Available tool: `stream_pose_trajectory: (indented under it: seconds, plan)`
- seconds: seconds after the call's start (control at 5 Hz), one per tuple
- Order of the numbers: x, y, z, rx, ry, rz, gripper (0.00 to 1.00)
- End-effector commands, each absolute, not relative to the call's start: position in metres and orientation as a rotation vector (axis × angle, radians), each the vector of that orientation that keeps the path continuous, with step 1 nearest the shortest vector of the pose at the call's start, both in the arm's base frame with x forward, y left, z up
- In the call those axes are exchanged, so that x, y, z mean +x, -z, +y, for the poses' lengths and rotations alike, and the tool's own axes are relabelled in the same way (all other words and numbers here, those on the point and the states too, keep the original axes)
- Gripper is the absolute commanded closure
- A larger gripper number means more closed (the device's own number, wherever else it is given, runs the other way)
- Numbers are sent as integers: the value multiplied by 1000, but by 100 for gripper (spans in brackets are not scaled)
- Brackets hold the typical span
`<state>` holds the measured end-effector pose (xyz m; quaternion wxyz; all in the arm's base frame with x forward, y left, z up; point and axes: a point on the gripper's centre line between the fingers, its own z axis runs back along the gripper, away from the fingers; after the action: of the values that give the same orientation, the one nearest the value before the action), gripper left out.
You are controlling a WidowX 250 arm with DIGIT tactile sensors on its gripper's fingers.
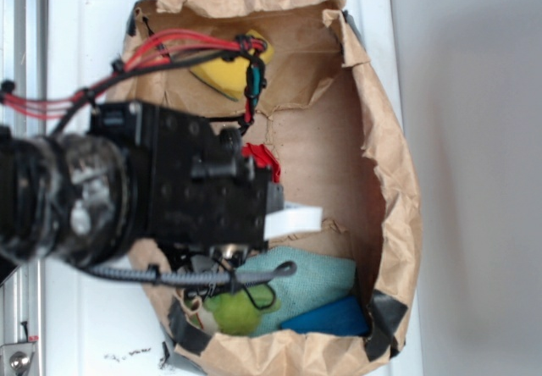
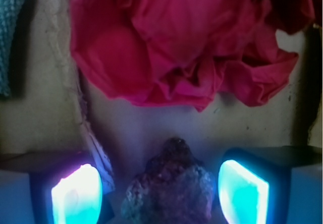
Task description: Grab the rock.
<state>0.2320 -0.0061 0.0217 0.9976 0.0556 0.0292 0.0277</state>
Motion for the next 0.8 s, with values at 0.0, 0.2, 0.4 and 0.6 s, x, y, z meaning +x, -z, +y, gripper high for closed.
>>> stream_pose_trajectory:
  seconds: [0.0, 0.2, 0.4, 0.6]
  plan:
    - [233, -18, -8, 106, -11, 50, 0]
    - [234, -18, -9, 92, -17, 61, 100]
    - [237, -20, -6, 77, -23, 69, 100]
    - [236, -22, -5, 69, -24, 64, 100]
